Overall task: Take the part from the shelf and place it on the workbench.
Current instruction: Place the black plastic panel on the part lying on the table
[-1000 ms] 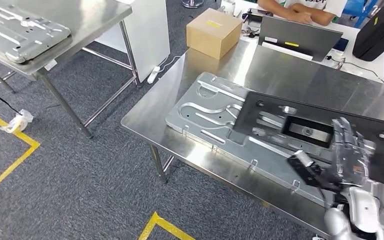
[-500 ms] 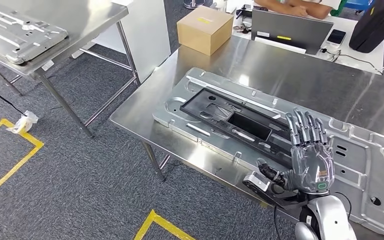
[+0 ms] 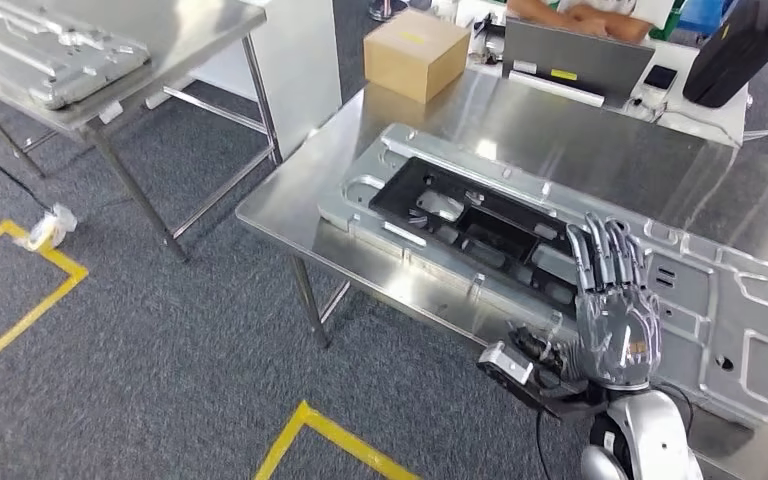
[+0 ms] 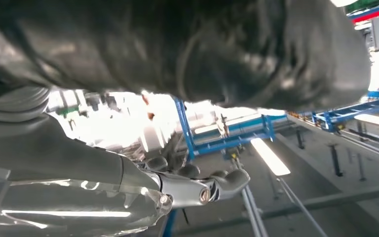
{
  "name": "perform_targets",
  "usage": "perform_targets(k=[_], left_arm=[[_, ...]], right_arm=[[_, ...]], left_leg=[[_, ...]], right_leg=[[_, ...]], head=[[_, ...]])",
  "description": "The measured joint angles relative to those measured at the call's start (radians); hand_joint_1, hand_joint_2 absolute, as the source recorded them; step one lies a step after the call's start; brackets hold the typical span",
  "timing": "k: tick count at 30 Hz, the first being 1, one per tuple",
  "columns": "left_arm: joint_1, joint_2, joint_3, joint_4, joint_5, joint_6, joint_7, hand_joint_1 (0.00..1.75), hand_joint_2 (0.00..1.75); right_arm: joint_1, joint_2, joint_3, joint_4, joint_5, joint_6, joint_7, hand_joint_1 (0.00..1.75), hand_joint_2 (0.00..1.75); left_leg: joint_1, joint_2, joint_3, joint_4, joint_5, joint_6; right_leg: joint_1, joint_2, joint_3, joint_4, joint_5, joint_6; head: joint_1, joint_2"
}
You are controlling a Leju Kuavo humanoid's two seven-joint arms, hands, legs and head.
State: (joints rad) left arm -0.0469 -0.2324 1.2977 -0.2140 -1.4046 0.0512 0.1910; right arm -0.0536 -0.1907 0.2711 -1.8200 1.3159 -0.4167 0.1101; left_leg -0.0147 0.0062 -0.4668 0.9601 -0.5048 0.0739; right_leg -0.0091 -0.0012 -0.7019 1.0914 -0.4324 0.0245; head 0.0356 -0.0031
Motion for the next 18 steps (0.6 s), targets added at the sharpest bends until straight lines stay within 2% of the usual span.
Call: perform_targets(k=[2, 3, 4, 5, 6, 7, 8, 9, 10, 11, 13, 14, 15, 17, 18], left_arm=[[0.002, 0.000, 0.007, 0.000, 0.015, -0.007, -0.019, 0.00, 0.00], [0.002, 0.000, 0.011, 0.000, 0.020, -0.007, -0.024, 0.00, 0.00], [0.002, 0.000, 0.014, 0.000, 0.022, -0.005, -0.026, 0.00, 0.00], [0.003, -0.001, 0.015, 0.000, 0.022, -0.002, -0.027, 0.00, 0.00], [0.003, -0.001, 0.016, 0.000, 0.021, 0.000, -0.027, 0.00, 0.00], [0.004, -0.002, 0.016, 0.000, 0.020, 0.002, -0.026, 0.00, 0.00], [0.004, -0.003, 0.016, 0.000, 0.018, 0.003, -0.025, 0.00, 0.00], [0.003, -0.003, 0.016, 0.000, 0.015, 0.004, -0.022, 0.00, 0.00], [0.001, -0.004, 0.016, 0.000, 0.013, 0.005, -0.019, 0.00, 0.00], [-0.001, -0.004, 0.016, 0.000, 0.011, 0.005, -0.016, 0.00, 0.00], [-0.003, -0.004, 0.016, 0.000, 0.010, 0.009, -0.011, 0.00, 0.00], [-0.003, -0.003, 0.016, 0.000, 0.010, 0.011, -0.009, 0.00, 0.00], [-0.003, -0.003, 0.016, 0.000, 0.010, 0.012, -0.007, 0.00, 0.00], [-0.005, -0.003, 0.016, 0.000, 0.009, 0.014, -0.004, 0.00, 0.00], [-0.005, -0.003, 0.016, 0.000, 0.009, 0.014, -0.004, 0.00, 0.00]], right_arm=[[0.008, -0.001, -0.007, 0.002, -0.015, 0.008, 0.010, 0.00, 0.00], [0.015, -0.002, -0.014, 0.004, -0.024, 0.012, 0.014, 0.00, 0.00], [0.024, -0.004, -0.022, 0.006, -0.031, 0.014, 0.013, 0.00, 0.00], [0.032, -0.005, -0.030, 0.008, -0.035, 0.014, 0.008, 0.00, 0.44], [0.040, -0.007, -0.037, 0.010, -0.035, 0.012, 0.000, 0.00, 0.87], [0.044, -0.008, -0.041, 0.009, -0.032, 0.010, -0.010, 0.00, 1.31], [0.047, -0.008, -0.041, 0.006, -0.024, 0.009, -0.023, 0.00, 1.75], [0.049, -0.008, -0.038, 0.000, -0.012, 0.007, -0.035, 0.00, 1.75], [0.050, -0.008, -0.031, -0.006, 0.004, 0.005, -0.045, 0.00, 1.75], [0.050, -0.008, -0.019, -0.013, 0.025, 0.002, -0.053, 0.00, 1.75], [0.048, -0.008, 0.015, -0.023, 0.070, -0.002, -0.059, 0.00, 1.75], [0.044, -0.008, 0.037, -0.027, 0.089, -0.002, -0.058, 0.00, 1.75], [0.039, -0.008, 0.061, -0.030, 0.103, -0.002, -0.055, 0.00, 1.75], [0.029, -0.009, 0.111, -0.033, 0.116, 0.000, -0.044, 0.00, 1.75], [0.026, -0.010, 0.131, -0.034, 0.117, 0.002, -0.037, 0.00, 1.75]], left_leg=[[0.000, 0.002, -0.027, -0.003, 0.021, 0.003], [0.000, 0.003, -0.040, -0.001, 0.030, 0.002], [0.000, 0.003, -0.053, 0.001, 0.039, 0.000], [0.001, 0.004, -0.065, 0.007, 0.047, -0.002], [0.002, 0.004, -0.077, 0.014, 0.053, -0.005], [0.002, 0.004, -0.089, 0.025, 0.057, -0.008], [0.002, 0.004, -0.102, 0.038, 0.059, -0.013], [0.002, 0.002, -0.113, 0.049, 0.061, -0.018], [0.002, 0.000, -0.122, 0.057, 0.063, -0.024], [0.002, -0.003, -0.128, 0.062, 0.067, -0.031], [0.001, -0.010, -0.140, 0.071, 0.066, -0.043], [0.002, -0.012, -0.149, 0.089, 0.049, -0.050], [0.005, -0.013, -0.163, 0.124, 0.017, -0.056], [0.015, -0.013, -0.200, 0.237, -0.067, -0.069], [0.020, -0.012, -0.215, 0.292, -0.093, -0.075]], right_leg=[[-0.003, 0.002, -0.023, 0.104, -0.091, 0.008], [-0.005, 0.002, -0.031, 0.159, -0.110, 0.012], [-0.007, 0.002, -0.029, 0.195, -0.103, 0.016], [-0.009, 0.001, -0.013, 0.201, -0.078, 0.019], [-0.011, 0.001, 0.022, 0.171, -0.050, 0.022], [-0.013, 0.002, 0.068, 0.111, -0.038, 0.022], [-0.013, 0.006, 0.115, 0.045, -0.041, 0.019], [-0.011, 0.010, 0.150, -0.008, -0.052, 0.014], [-0.008, 0.013, 0.169, -0.042, -0.069, 0.007], [-0.005, 0.012, 0.174, -0.053, -0.075, -0.001], [-0.009, 0.000, 0.169, -0.066, -0.072, -0.017], [-0.012, -0.006, 0.165, -0.069, -0.065, -0.025], [-0.015, -0.014, 0.158, -0.072, -0.058, -0.032], [-0.014, -0.028, 0.141, -0.070, -0.045, -0.039], [-0.013, -0.037, 0.132, -0.068, -0.038, -0.038]], head=[[0.000, 0.000], [0.000, 0.000], [0.000, 0.000], [0.000, 0.000], [0.000, 0.000], [0.000, 0.000], [-0.001, 0.000], [-0.001, 0.000], [-0.001, 0.000], [-0.001, 0.000], [-0.001, 0.000], [-0.003, 0.000], [-0.005, 0.000], [-0.009, 0.000], [-0.009, 0.000]])
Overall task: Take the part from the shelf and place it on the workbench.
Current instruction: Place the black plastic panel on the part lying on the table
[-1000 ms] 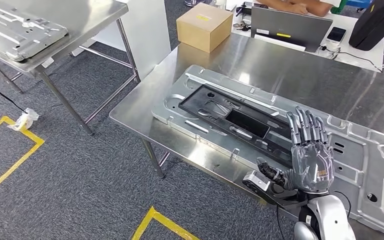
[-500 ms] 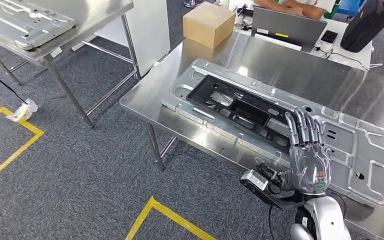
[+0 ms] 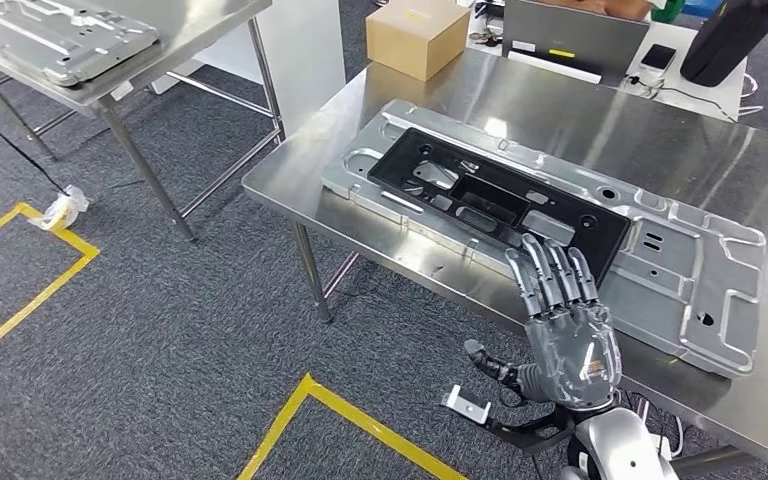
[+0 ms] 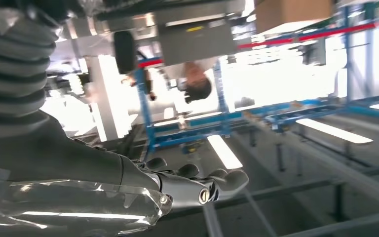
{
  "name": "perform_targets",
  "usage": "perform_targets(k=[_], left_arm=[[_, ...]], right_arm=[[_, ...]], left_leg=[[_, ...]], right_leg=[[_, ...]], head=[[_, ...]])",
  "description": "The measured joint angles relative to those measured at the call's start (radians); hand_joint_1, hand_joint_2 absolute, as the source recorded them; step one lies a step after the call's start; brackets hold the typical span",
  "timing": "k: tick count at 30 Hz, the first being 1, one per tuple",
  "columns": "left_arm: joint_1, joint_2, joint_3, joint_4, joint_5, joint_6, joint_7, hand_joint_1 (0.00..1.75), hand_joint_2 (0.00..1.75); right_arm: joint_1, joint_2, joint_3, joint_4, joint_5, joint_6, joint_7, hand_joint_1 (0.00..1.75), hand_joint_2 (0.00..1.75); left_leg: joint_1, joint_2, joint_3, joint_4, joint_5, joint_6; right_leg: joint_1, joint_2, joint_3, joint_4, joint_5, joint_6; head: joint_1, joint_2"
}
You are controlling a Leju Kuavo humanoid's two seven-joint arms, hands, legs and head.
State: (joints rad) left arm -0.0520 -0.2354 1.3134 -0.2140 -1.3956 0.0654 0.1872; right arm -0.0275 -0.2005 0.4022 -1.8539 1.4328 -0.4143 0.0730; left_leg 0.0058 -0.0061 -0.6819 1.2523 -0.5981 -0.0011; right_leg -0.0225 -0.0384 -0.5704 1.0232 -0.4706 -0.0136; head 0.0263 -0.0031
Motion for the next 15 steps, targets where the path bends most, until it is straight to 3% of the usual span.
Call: perform_targets(k=[1, 2, 3, 5, 7, 10, 11, 12, 14, 15], left_arm=[[0.000, 0.000, 0.000, 0.000, -0.001, 0.000, 0.000, 0.00, 0.00], [0.000, 0.000, 0.000, 0.000, -0.002, 0.000, 0.000, 0.00, 0.00], [-0.001, 0.000, 0.000, 0.000, -0.004, 0.001, 0.000, 0.00, 0.00], [-0.004, 0.000, 0.000, 0.000, -0.007, 0.000, 0.001, 0.00, 0.00], [-0.008, -0.001, 0.000, 0.000, -0.008, -0.001, 0.001, 0.00, 0.00], [-0.007, 0.000, 0.000, 0.000, -0.009, -0.001, 0.002, 0.00, 0.00], [-0.006, 0.000, 0.000, 0.000, -0.009, -0.001, 0.002, 0.00, 0.00], [-0.006, 0.001, 0.000, 0.000, -0.009, -0.001, 0.002, 0.00, 0.00], [-0.007, 0.002, 0.000, 0.000, -0.009, 0.000, 0.002, 0.00, 0.00], [-0.008, 0.002, 0.000, 0.000, -0.009, 0.000, 0.002, 0.00, 0.00]], right_arm=[[-0.001, -0.003, 0.016, 0.000, -0.003, 0.002, 0.006, 0.00, 1.75], [-0.001, -0.007, 0.027, 0.000, -0.008, 0.005, 0.011, 0.00, 1.75], [-0.002, -0.013, 0.034, 0.000, -0.017, 0.006, 0.016, 0.00, 1.75], [-0.002, -0.030, 0.040, -0.005, -0.036, 0.009, 0.020, 0.00, 1.75], [-0.003, -0.049, 0.042, -0.013, -0.053, 0.012, 0.020, 0.00, 1.75], [-0.005, -0.070, 0.043, -0.018, -0.066, 0.014, 0.019, 0.00, 1.75], [-0.004, -0.074, 0.044, -0.019, -0.067, 0.015, 0.019, 0.00, 1.75], [-0.003, -0.080, 0.044, -0.020, -0.068, 0.016, 0.019, 0.00, 1.75], [-0.001, -0.092, 0.045, -0.021, -0.071, 0.021, 0.018, 0.00, 1.75], [-0.001, -0.098, 0.046, -0.021, -0.076, 0.024, 0.018, 0.00, 1.75]], left_leg=[[0.005, 0.000, -0.003, 0.033, -0.006, -0.005], [0.010, 0.002, 0.010, 0.034, 0.008, -0.010], [0.015, 0.007, 0.041, 0.000, 0.036, -0.014], [0.019, 0.039, 0.134, -0.131, 0.072, -0.022], [0.013, 0.063, 0.184, -0.220, 0.074, -0.012], [0.004, 0.045, 0.167, -0.237, 0.086, 0.021], [0.003, 0.036, 0.158, -0.240, 0.098, 0.032], [0.002, 0.028, 0.147, -0.244, 0.112, 0.042], [-0.003, 0.010, 0.119, -0.245, 0.138, 0.057], [-0.007, -0.001, 0.103, -0.244, 0.150, 0.062]], right_leg=[[0.000, -0.010, -0.010, 0.002, 0.006, 0.002], [-0.001, -0.021, -0.020, 0.005, 0.012, 0.005], [-0.003, -0.031, -0.030, 0.008, 0.018, 0.009], [-0.006, -0.049, -0.045, 0.018, 0.028, 0.021], [-0.004, -0.067, -0.051, 0.022, 0.039, 0.037], [-0.008, -0.083, -0.051, 0.016, 0.053, 0.062], [-0.011, -0.067, -0.056, 0.024, 0.035, 0.068], [-0.012, -0.042, -0.067, 0.051, 0.000, 0.070], [-0.007, 0.013, -0.099, 0.157, -0.105, 0.065], [-0.001, 0.026, -0.112, 0.219, -0.145, 0.059]], head=[[0.000, 0.000], [0.000, 0.000], [0.000, 0.000], [-0.001, 0.000], [-0.002, 0.000], [-0.003, 0.000], [-0.003, 0.000], [-0.003, 0.000], [-0.003, 0.000], [-0.003, 0.000]])
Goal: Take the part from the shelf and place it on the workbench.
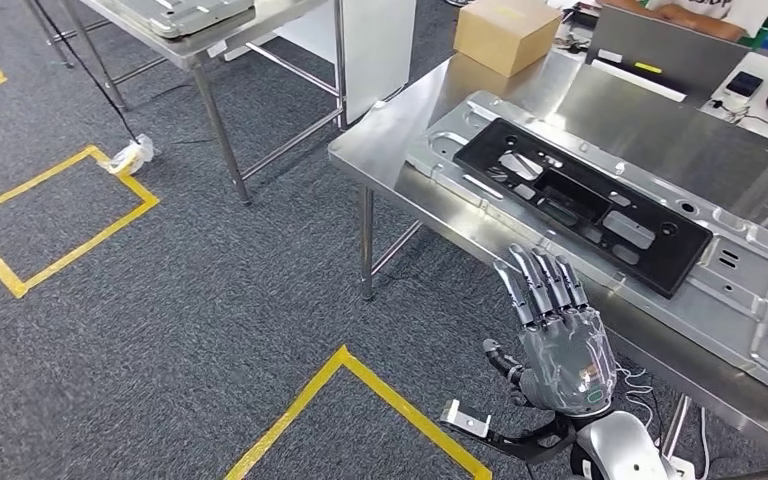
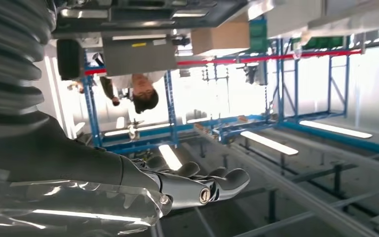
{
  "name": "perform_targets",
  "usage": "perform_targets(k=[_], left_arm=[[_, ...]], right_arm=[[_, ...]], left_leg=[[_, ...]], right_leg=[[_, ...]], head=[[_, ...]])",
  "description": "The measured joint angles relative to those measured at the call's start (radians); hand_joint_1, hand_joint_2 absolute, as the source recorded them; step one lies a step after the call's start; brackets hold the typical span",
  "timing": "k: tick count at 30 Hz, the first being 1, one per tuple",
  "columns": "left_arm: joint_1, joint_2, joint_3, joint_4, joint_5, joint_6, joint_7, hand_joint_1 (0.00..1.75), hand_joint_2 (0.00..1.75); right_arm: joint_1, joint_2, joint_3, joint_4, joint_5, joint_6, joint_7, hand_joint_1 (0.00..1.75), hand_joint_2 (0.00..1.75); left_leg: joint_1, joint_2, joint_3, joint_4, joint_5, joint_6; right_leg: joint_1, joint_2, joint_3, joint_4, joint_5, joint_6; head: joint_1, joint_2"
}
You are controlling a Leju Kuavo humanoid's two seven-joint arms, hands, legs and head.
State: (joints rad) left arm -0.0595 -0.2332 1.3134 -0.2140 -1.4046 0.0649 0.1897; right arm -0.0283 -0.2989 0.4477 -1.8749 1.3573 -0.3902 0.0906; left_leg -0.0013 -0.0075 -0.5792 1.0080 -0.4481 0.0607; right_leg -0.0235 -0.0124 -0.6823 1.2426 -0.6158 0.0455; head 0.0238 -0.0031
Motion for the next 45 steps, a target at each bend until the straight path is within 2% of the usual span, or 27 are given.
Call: perform_targets(k=[1, 3, 4, 6, 8, 10, 11, 13, 15, 16, 17, 19, 21, 23, 25, 27, 28, 30, 31, 32, 34, 35, 37, 39, 41, 43, 45], left_arm=[[0.000, 0.000, 0.000, 0.000, 0.000, 0.000, 0.000, 0.00, 0.00], [0.001, 0.000, 0.000, 0.000, -0.001, 0.001, 0.000, 0.00, 0.00], [0.001, 0.000, 0.000, 0.000, -0.002, 0.002, 0.001, 0.00, 0.00], [-0.002, -0.004, 0.000, 0.001, -0.005, 0.004, 0.004, 0.00, 0.00], [-0.006, -0.007, 0.000, 0.002, -0.008, 0.005, 0.010, 0.00, 0.00], [-0.004, -0.004, 0.000, 0.002, -0.009, 0.005, 0.015, 0.00, 0.00], [-0.003, -0.003, 0.000, 0.002, -0.009, 0.005, 0.017, 0.00, 0.00], [-0.001, -0.001, 0.000, 0.003, -0.010, 0.006, 0.020, 0.00, 0.00], [-0.001, -0.001, 0.000, 0.003, -0.010, 0.006, 0.022, 0.00, 0.00], [-0.002, -0.001, 0.000, 0.003, -0.010, 0.007, 0.024, 0.00, 0.00], [-0.002, -0.001, 0.000, 0.002, -0.010, 0.007, 0.025, 0.00, 0.00], [-0.003, -0.001, 0.000, 0.002, -0.010, 0.007, 0.027, 0.00, 0.00], [-0.005, -0.003, 0.000, 0.003, -0.011, 0.007, 0.028, 0.00, 0.00], [-0.009, -0.003, 0.000, 0.003, -0.011, 0.007, 0.028, 0.00, 0.00], [-0.008, -0.001, 0.000, 0.003, -0.011, 0.008, 0.028, 0.00, 0.00], [-0.003, 0.002, 0.000, 0.003, -0.011, 0.010, 0.029, 0.00, 0.00], [-0.002, 0.004, 0.000, 0.003, -0.011, 0.011, 0.030, 0.00, 0.00], [-0.003, 0.006, 0.000, 0.003, -0.011, 0.013, 0.031, 0.00, 0.00], [-0.004, 0.006, 0.000, 0.003, -0.011, 0.013, 0.030, 0.00, 0.00], [-0.004, 0.006, 0.000, 0.003, -0.011, 0.013, 0.030, 0.00, 0.00], [-0.005, 0.006, 0.000, 0.003, -0.011, 0.012, 0.030, 0.00, 0.00], [-0.005, 0.005, 0.000, 0.003, -0.011, 0.012, 0.030, 0.00, 0.00], [-0.007, 0.002, 0.000, 0.003, -0.011, 0.013, 0.029, 0.00, 0.00], [-0.008, 0.000, 0.000, 0.003, -0.011, 0.015, 0.028, 0.00, 0.00], [-0.005, 0.000, 0.000, 0.003, -0.009, 0.017, 0.020, 0.00, 0.00], [-0.003, 0.000, 0.001, 0.003, -0.006, 0.019, 0.006, 0.00, 0.00], [-0.003, 0.000, 0.001, 0.003, -0.006, 0.021, -0.007, 0.00, 0.00]], right_arm=[[0.000, -0.005, 0.000, 0.000, -0.005, 0.003, -0.001, 0.00, 1.75], [0.000, -0.013, 0.000, 0.000, -0.014, 0.007, -0.003, 0.00, 1.75], [0.000, -0.016, 0.000, -0.001, -0.017, 0.008, -0.005, 0.00, 1.75], [-0.001, -0.023, -0.001, -0.005, -0.024, 0.009, -0.008, 0.00, 1.75], [-0.001, -0.031, -0.003, -0.011, -0.028, 0.012, -0.011, 0.00, 1.75], [0.003, -0.034, -0.004, -0.012, -0.029, 0.017, -0.012, 0.00, 1.75], [0.006, -0.035, -0.005, -0.011, -0.028, 0.019, -0.013, 0.00, 1.75], [0.022, -0.036, -0.011, -0.009, -0.028, 0.020, -0.013, 0.00, 1.75], [0.043, -0.038, -0.025, -0.007, -0.027, 0.019, -0.013, 0.00, 1.75], [0.052, -0.040, -0.032, -0.007, -0.027, 0.019, -0.013, 0.00, 1.75], [0.060, -0.041, -0.039, -0.006, -0.027, 0.019, -0.014, 0.00, 1.75], [0.068, -0.041, -0.050, -0.006, -0.027, 0.019, -0.018, 0.00, 1.75], [0.073, -0.042, -0.059, -0.007, -0.027, 0.020, -0.021, 0.00, 1.75], [0.076, -0.045, -0.068, -0.009, -0.026, 0.021, -0.022, 0.00, 1.75], [0.077, -0.048, -0.072, -0.008, -0.025, 0.023, -0.024, 0.00, 1.75], [0.079, -0.049, -0.072, -0.007, -0.025, 0.026, -0.025, 0.00, 1.75], [0.081, -0.049, -0.073, -0.006, -0.026, 0.027, -0.025, 0.00, 1.75], [0.086, -0.051, -0.076, -0.005, -0.026, 0.027, -0.026, 0.00, 1.75], [0.087, -0.052, -0.077, -0.004, -0.026, 0.027, -0.027, 0.00, 1.75], [0.087, -0.052, -0.077, -0.003, -0.026, 0.027, -0.027, 0.00, 1.75], [0.086, -0.052, -0.077, -0.003, -0.027, 0.027, -0.030, 0.00, 1.75], [0.085, -0.052, -0.077, -0.003, -0.027, 0.027, -0.030, 0.00, 1.75], [0.081, -0.054, -0.079, -0.003, -0.027, 0.027, -0.031, 0.00, 1.75], [0.078, -0.057, -0.081, -0.004, -0.028, 0.027, -0.032, 0.00, 1.75], [0.075, -0.058, -0.082, -0.004, -0.029, 0.028, -0.033, 0.00, 1.75], [0.074, -0.059, -0.082, -0.004, -0.030, 0.028, -0.034, 0.00, 1.75], [0.077, -0.059, -0.084, -0.004, -0.031, 0.028, -0.035, 0.00, 1.75]], left_leg=[[-0.005, -0.012, -0.016, 0.001, 0.012, 0.003], [-0.015, -0.040, -0.044, 0.005, 0.034, 0.007], [-0.018, -0.054, -0.054, 0.006, 0.043, 0.008], [-0.022, -0.079, -0.070, 0.008, 0.063, 0.007], [-0.021, -0.103, -0.081, 0.005, 0.085, 0.001], [-0.022, -0.126, -0.090, -0.003, 0.107, -0.009], [-0.025, -0.120, -0.096, -0.001, 0.102, -0.013], [-0.023, -0.070, -0.119, 0.063, 0.025, -0.028], [-0.007, -0.021, -0.151, 0.191, -0.080, -0.051], [0.003, -0.010, -0.160, 0.249, -0.100, -0.062], [0.014, -0.003, -0.157, 0.285, -0.095, -0.073], [0.038, 0.013, -0.101, 0.259, -0.045, -0.098], [0.053, 0.053, 0.007, 0.135, -0.036, -0.118], [0.050, 0.076, 0.066, 0.042, -0.067, -0.108], [0.039, 0.060, 0.054, 0.024, -0.072, -0.078], [0.031, 0.044, 0.035, 0.023, -0.054, -0.051], [0.027, 0.036, 0.023, 0.022, -0.043, -0.039], [0.017, 0.016, -0.007, 0.023, -0.019, -0.023], [0.011, 0.003, -0.023, 0.024, -0.006, -0.017], [0.005, -0.011, -0.038, 0.024, 0.006, -0.014], [-0.003, -0.039, -0.065, 0.024, 0.029, -0.011], [-0.005, -0.053, -0.075, 0.025, 0.041, -0.011], [-0.006, -0.079, -0.091, 0.023, 0.065, -0.015], [-0.005, -0.103, -0.098, 0.013, 0.090, -0.023], [-0.007, -0.117, -0.105, 0.003, 0.106, -0.032], [-0.013, -0.080, -0.122, 0.039, 0.053, -0.039], [-0.006, -0.026, -0.149, 0.144, -0.052, -0.051]], right_leg=[[0.007, 0.007, -0.003, 0.045, -0.018, -0.007], [0.024, 0.016, 0.040, 0.039, 0.010, -0.028], [0.034, 0.028, 0.086, -0.016, 0.039, -0.042], [0.048, 0.083, 0.186, -0.163, 0.067, -0.074], [0.055, 0.114, 0.229, -0.246, 0.064, -0.091], [0.050, 0.087, 0.227, -0.265, 0.079, -0.090], [0.045, 0.072, 0.224, -0.274, 0.091, -0.090], [0.035, 0.036, 0.212, -0.290, 0.116, -0.090], [0.031, -0.002, 0.191, -0.291, 0.134, -0.086], [0.028, -0.021, 0.178, -0.288, 0.141, -0.078], [0.023, -0.039, 0.164, -0.282, 0.147, -0.071], [0.011, -0.072, 0.133, -0.264, 0.157, -0.056], [0.003, -0.097, 0.104, -0.235, 0.161, -0.039], [0.000, -0.119, 0.083, -0.210, 0.166, -0.018], [-0.008, -0.138, 0.075, -0.202, 0.177, 0.001], [-0.020, -0.104, 0.063, -0.180, 0.143, 0.011], [-0.021, -0.070, 0.049, -0.144, 0.101, 0.012], [-0.012, -0.009, 0.016, -0.024, 0.000, 0.000], [-0.004, 0.004, 0.006, 0.031, -0.028, -0.009], [0.006, 0.010, 0.009, 0.062, -0.033, -0.020], [0.026, 0.021, 0.065, 0.020, 0.012, -0.044], [0.037, 0.036, 0.115, -0.045, 0.038, -0.057], [0.051, 0.082, 0.207, -0.187, 0.054, -0.081], [0.057, 0.099, 0.239, -0.253, 0.050, -0.092], [0.053, 0.070, 0.232, -0.269, 0.070, -0.094], [0.045, 0.040, 0.220, -0.289, 0.096, -0.098], [0.042, 0.009, 0.202, -0.296, 0.117, -0.098]], head=[[0.000, 0.000], [0.000, 0.000], [0.000, 0.000], [-0.001, 0.000], [-0.002, 0.000], [-0.001, 0.000], [-0.002, 0.000], [-0.009, 0.000], [-0.014, 0.000], [-0.014, 0.000], [-0.015, 0.000], [-0.015, 0.000], [-0.016, 0.000], [-0.018, 0.000], [-0.017, 0.000], [-0.017, 0.000], [-0.017, 0.000], [-0.017, 0.000], [-0.017, 0.000], [-0.017, 0.000], [-0.017, 0.000], [-0.017, 0.000], [-0.017, 0.000], [-0.017, 0.000], [-0.016, 0.000], [-0.018, 0.000], [-0.020, 0.000]])
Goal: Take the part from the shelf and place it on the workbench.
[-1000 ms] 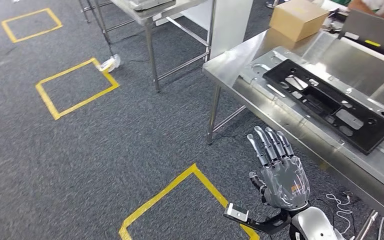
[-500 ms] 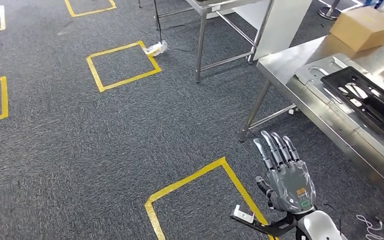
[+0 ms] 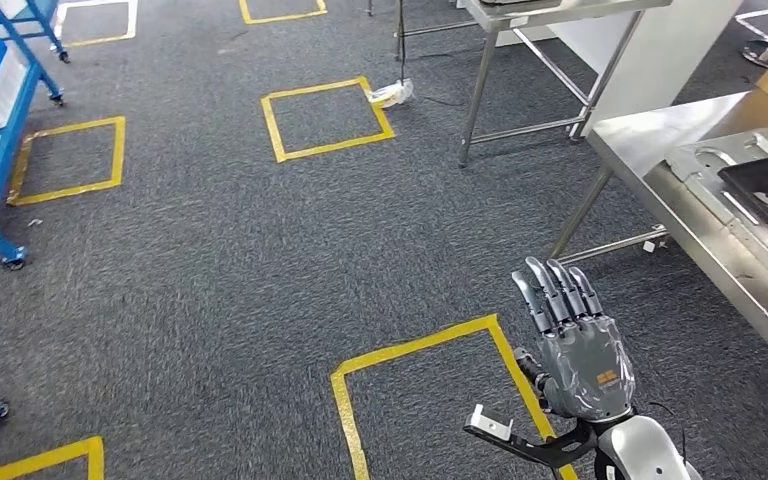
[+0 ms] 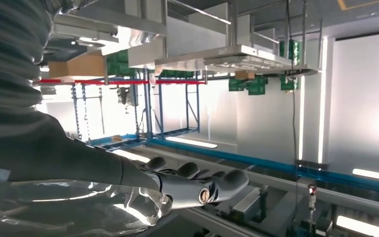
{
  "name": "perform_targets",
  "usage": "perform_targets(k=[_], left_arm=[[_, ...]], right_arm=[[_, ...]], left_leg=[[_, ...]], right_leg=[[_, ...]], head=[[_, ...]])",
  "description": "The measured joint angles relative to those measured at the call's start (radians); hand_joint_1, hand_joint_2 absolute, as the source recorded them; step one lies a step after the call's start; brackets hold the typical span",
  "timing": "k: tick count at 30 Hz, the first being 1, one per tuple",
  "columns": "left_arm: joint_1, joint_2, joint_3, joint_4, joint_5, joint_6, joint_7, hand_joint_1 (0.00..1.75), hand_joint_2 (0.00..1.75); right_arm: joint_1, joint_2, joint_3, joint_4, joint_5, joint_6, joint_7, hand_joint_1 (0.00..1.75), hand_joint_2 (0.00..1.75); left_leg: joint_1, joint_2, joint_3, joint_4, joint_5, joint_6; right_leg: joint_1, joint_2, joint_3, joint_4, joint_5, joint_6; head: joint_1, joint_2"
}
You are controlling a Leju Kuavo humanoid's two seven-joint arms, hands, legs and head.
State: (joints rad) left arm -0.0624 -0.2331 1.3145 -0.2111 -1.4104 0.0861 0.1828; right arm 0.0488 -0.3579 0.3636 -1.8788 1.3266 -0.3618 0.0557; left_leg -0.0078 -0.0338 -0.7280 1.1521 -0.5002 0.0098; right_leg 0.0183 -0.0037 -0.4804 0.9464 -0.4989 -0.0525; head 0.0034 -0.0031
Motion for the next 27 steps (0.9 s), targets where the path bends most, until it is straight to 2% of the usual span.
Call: perform_targets(k=[1, 2, 3, 4, 5, 6, 7, 8, 9, 10, 11, 12, 13, 14, 15, 16, 17, 18, 19, 20, 22, 24, 25, 26, 27], left_arm=[[0.000, 0.000, 0.000, 0.000, 0.000, 0.001, -0.004, 0.00, 0.00], [0.000, 0.000, 0.000, 0.000, 0.001, 0.001, -0.006, 0.00, 0.00], [-0.001, 0.001, 0.000, 0.000, 0.002, 0.001, -0.008, 0.00, 0.00], [0.000, 0.001, 0.000, 0.000, 0.003, 0.002, -0.010, 0.00, 0.00], [0.000, 0.001, 0.000, 0.000, 0.005, 0.002, -0.011, 0.00, 0.00], [-0.001, 0.001, 0.000, 0.000, 0.006, 0.001, -0.012, 0.00, 0.00], [-0.002, 0.001, 0.001, 0.000, 0.007, 0.001, -0.012, 0.00, 0.00], [-0.003, 0.001, 0.001, 0.000, 0.007, 0.001, -0.013, 0.00, 0.00], [-0.004, 0.002, 0.001, 0.000, 0.008, 0.001, -0.013, 0.00, 0.00], [-0.004, 0.002, 0.001, 0.000, 0.008, 0.001, -0.014, 0.00, 0.00], [-0.002, 0.002, 0.002, 0.000, 0.008, 0.000, -0.014, 0.00, 0.00], [0.000, 0.003, 0.002, 0.000, 0.008, 0.001, -0.014, 0.00, 0.00], [0.001, 0.004, 0.003, 0.000, 0.008, 0.001, -0.014, 0.00, 0.00], [0.001, 0.005, 0.003, 0.000, 0.008, 0.001, -0.014, 0.00, 0.00], [0.000, 0.006, 0.003, 0.000, 0.008, 0.002, -0.014, 0.00, 0.00], [-0.001, 0.006, 0.003, 0.000, 0.008, 0.002, -0.014, 0.00, 0.00], [-0.001, 0.006, 0.003, 0.000, 0.008, 0.002, -0.015, 0.00, 0.00], [0.000, 0.006, 0.003, 0.000, 0.008, 0.002, -0.015, 0.00, 0.00], [0.000, 0.007, 0.004, 0.000, 0.007, 0.002, -0.014, 0.00, 0.00], [0.001, 0.007, 0.004, 0.000, 0.006, 0.003, -0.014, 0.00, 0.00], [0.001, 0.006, 0.004, 0.000, 0.005, 0.003, -0.012, 0.00, 0.00], [-0.001, 0.005, 0.004, 0.000, 0.002, 0.003, -0.012, 0.00, 0.00], [0.000, 0.006, 0.003, 0.000, 0.001, 0.003, -0.013, 0.00, 0.00], [0.001, 0.006, 0.003, 0.000, -0.001, 0.003, -0.013, 0.00, 0.00], [0.002, 0.006, 0.003, 0.000, -0.002, 0.004, -0.014, 0.00, 0.00]], right_arm=[[0.002, 0.000, -0.001, 0.000, 0.000, 0.000, 0.000, 0.00, 1.75], [0.003, 0.000, -0.001, 0.000, -0.001, 0.000, -0.001, 0.00, 1.75], [0.003, 0.000, -0.001, 0.000, -0.001, 0.000, -0.001, 0.00, 1.75], [0.003, 0.000, -0.001, 0.000, -0.001, 0.001, -0.002, 0.00, 1.75], [0.003, 0.000, -0.002, 0.000, -0.001, 0.002, -0.002, 0.00, 1.75], [0.003, 0.000, -0.003, -0.001, -0.001, 0.002, -0.002, 0.00, 1.75], [0.003, -0.001, -0.005, -0.002, -0.001, 0.003, -0.002, 0.00, 1.75], [0.003, -0.002, -0.007, -0.003, -0.001, 0.003, -0.002, 0.00, 1.75], [0.002, -0.003, -0.009, -0.004, -0.001, 0.003, -0.003, 0.00, 1.75], [0.000, -0.004, -0.010, -0.004, -0.001, 0.003, -0.003, 0.00, 1.75], [-0.001, -0.004, -0.010, -0.004, -0.001, 0.004, -0.003, 0.00, 1.75], [-0.002, -0.005, -0.010, -0.004, -0.002, 0.004, -0.004, 0.00, 1.75], [-0.002, -0.006, -0.010, -0.004, -0.002, 0.005, -0.004, 0.00, 1.75], [-0.001, -0.007, -0.011, -0.004, -0.002, 0.006, -0.004, 0.00, 1.75], [0.001, -0.008, -0.011, -0.003, -0.002, 0.006, -0.004, 0.00, 1.75], [0.003, -0.008, -0.011, -0.003, -0.003, 0.008, -0.004, 0.00, 1.75], [0.004, -0.009, -0.011, -0.002, -0.005, 0.010, -0.004, 0.00, 1.75], [0.005, -0.009, -0.011, -0.002, -0.007, 0.012, -0.003, 0.00, 1.75], [0.005, -0.009, -0.011, -0.001, -0.009, 0.014, -0.003, 0.00, 1.75], [0.005, -0.009, -0.011, -0.001, -0.011, 0.015, -0.002, 0.00, 1.75], [0.005, -0.009, -0.013, 0.000, -0.013, 0.017, 0.000, 0.00, 1.75], [0.004, -0.011, -0.017, 0.003, -0.015, 0.019, 0.002, 0.00, 1.75], [0.004, -0.012, -0.019, 0.004, -0.017, 0.021, 0.002, 0.00, 1.75], [0.004, -0.012, -0.022, 0.005, -0.020, 0.024, 0.003, 0.00, 1.75], [0.003, -0.012, -0.025, 0.007, -0.023, 0.026, 0.003, 0.00, 1.75]], left_leg=[[0.007, 0.012, -0.012, 0.062, -0.031, -0.008], [0.015, 0.019, -0.018, 0.113, -0.033, -0.016], [0.023, 0.025, -0.012, 0.140, -0.013, -0.025], [0.030, 0.032, 0.011, 0.133, 0.015, -0.034], [0.038, 0.050, 0.056, 0.088, 0.035, -0.043], [0.043, 0.075, 0.115, 0.019, 0.035, -0.052], [0.042, 0.097, 0.166, -0.050, 0.020, -0.053], [0.041, 0.113, 0.200, -0.101, 0.001, -0.048], [0.036, 0.115, 0.213, -0.126, -0.014, -0.038], [0.031, 0.104, 0.209, -0.132, -0.019, -0.022], [0.030, 0.095, 0.205, -0.134, -0.017, -0.010], [0.029, 0.084, 0.203, -0.136, -0.012, 0.002], [0.029, 0.075, 0.200, -0.138, -0.006, 0.012], [0.028, 0.065, 0.196, -0.139, 0.000, 0.020], [0.026, 0.054, 0.191, -0.138, 0.005, 0.025], [0.023, 0.041, 0.184, -0.137, 0.009, 0.029], [0.020, 0.027, 0.179, -0.136, 0.013, 0.030], [0.016, 0.011, 0.176, -0.135, 0.016, 0.031], [0.014, -0.005, 0.175, -0.134, 0.017, 0.031], [0.013, -0.020, 0.176, -0.133, 0.018, 0.030], [0.014, -0.047, 0.173, -0.132, 0.022, 0.025], [0.018, -0.071, 0.162, -0.131, 0.029, 0.013], [0.021, -0.083, 0.156, -0.133, 0.033, 0.006], [0.022, -0.086, 0.152, -0.132, 0.034, 0.001], [0.021, -0.072, 0.147, -0.125, 0.028, -0.002]], right_leg=[[-0.001, -0.018, -0.011, 0.001, 0.009, 0.004], [-0.003, -0.036, -0.023, 0.003, 0.016, 0.009], [-0.006, -0.053, -0.036, 0.007, 0.022, 0.014], [-0.010, -0.069, -0.050, 0.014, 0.027, 0.020], [-0.014, -0.084, -0.063, 0.025, 0.030, 0.027], [-0.017, -0.097, -0.076, 0.038, 0.030, 0.035], [-0.019, -0.109, -0.086, 0.054, 0.028, 0.042], [-0.019, -0.121, -0.093, 0.068, 0.026, 0.050], [-0.020, -0.133, -0.097, 0.077, 0.025, 0.057], [-0.023, -0.146, -0.096, 0.082, 0.025, 0.064], [-0.027, -0.143, -0.095, 0.086, 0.023, 0.072], [-0.033, -0.122, -0.099, 0.097, 0.010, 0.078], [-0.037, -0.089, -0.110, 0.126, -0.015, 0.083], [-0.040, -0.050, -0.130, 0.174, -0.050, 0.086], [-0.041, -0.022, -0.156, 0.235, -0.088, 0.087], [-0.040, -0.008, -0.181, 0.297, -0.117, 0.086], [-0.040, -0.002, -0.196, 0.337, -0.128, 0.084], [-0.039, 0.001, -0.196, 0.345, -0.119, 0.081], [-0.038, 0.005, -0.178, 0.313, -0.092, 0.076], [-0.036, 0.016, -0.146, 0.251, -0.054, 0.070], [-0.033, 0.062, -0.086, 0.129, -0.005, 0.058], [-0.030, 0.086, -0.068, 0.082, 0.000, 0.052], [-0.028, 0.076, -0.067, 0.075, 0.002, 0.050], [-0.029, 0.064, -0.065, 0.068, 0.005, 0.046], [-0.031, 0.051, -0.061, 0.059, 0.009, 0.043]], head=[[0.000, 0.000], [0.000, 0.000], [0.000, 0.000], [0.000, 0.000], [0.000, 0.000], [-0.001, 0.000], [-0.001, 0.000], [0.000, 0.000], [0.000, 0.000], [0.001, 0.000], [0.001, 0.000], [0.001, 0.000], [0.001, 0.000], [0.002, 0.000], [0.002, 0.000], [0.002, 0.000], [0.002, 0.000], [0.002, 0.000], [0.002, 0.000], [0.002, 0.000], [0.002, 0.000], [0.002, 0.000], [0.002, 0.000], [0.001, 0.000], [0.001, 0.000]])
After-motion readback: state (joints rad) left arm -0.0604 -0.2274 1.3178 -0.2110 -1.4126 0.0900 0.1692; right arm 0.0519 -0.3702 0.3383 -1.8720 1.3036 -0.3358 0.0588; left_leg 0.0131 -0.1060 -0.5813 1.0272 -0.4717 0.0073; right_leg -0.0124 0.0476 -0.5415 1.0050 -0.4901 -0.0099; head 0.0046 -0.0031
